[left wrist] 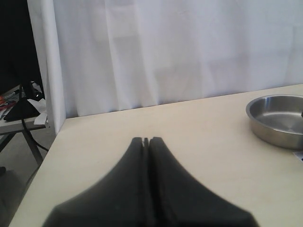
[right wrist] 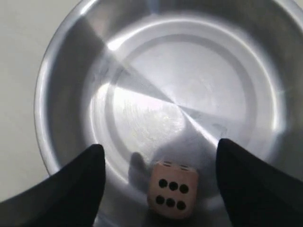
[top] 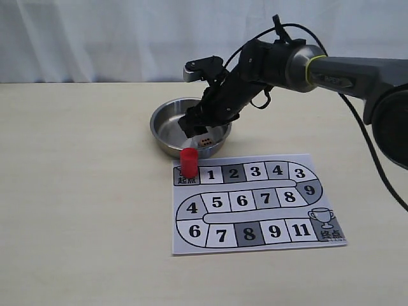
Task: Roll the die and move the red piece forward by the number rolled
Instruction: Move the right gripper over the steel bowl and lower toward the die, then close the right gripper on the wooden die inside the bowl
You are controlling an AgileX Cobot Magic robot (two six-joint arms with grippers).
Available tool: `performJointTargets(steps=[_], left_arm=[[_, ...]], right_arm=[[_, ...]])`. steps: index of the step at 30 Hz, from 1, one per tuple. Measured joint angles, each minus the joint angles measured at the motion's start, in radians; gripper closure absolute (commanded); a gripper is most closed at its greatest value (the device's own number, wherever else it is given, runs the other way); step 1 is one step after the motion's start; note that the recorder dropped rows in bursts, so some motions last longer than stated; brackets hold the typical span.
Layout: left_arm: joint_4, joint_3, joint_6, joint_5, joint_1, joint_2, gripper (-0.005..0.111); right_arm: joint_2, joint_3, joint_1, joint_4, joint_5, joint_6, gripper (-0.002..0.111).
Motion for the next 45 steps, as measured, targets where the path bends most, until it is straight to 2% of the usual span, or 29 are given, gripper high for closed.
performJointTargets(steps=[6,11,17,30,45], left_arm=[[0.000,0.000,0.000,0.000,0.000,0.000,0.107],[0.000,0.000,0.000,0.000,0.000,0.000,0.107],[0.000,0.000,0.000,0.000,0.000,0.000,0.107],[0.000,0.000,0.000,0.000,0.000,0.000,0.107],[0.000,0.000,0.000,0.000,0.000,0.000,0.107]], right_arm=[[0.022,-0.015,0.000,-0.005,0.011,0.043,0.047],[0.050,-0.109,0.000,-0.094,0.090,0.168,0.047],[0.086,-0.182,0.005,-0.120,0.148,0.203,0.047],[0.123,-0.190,0.048,-0.241,0.144,0.265,0.047],[0.130,-0.191,0.048,-0.252,0.176,0.359,0.047]])
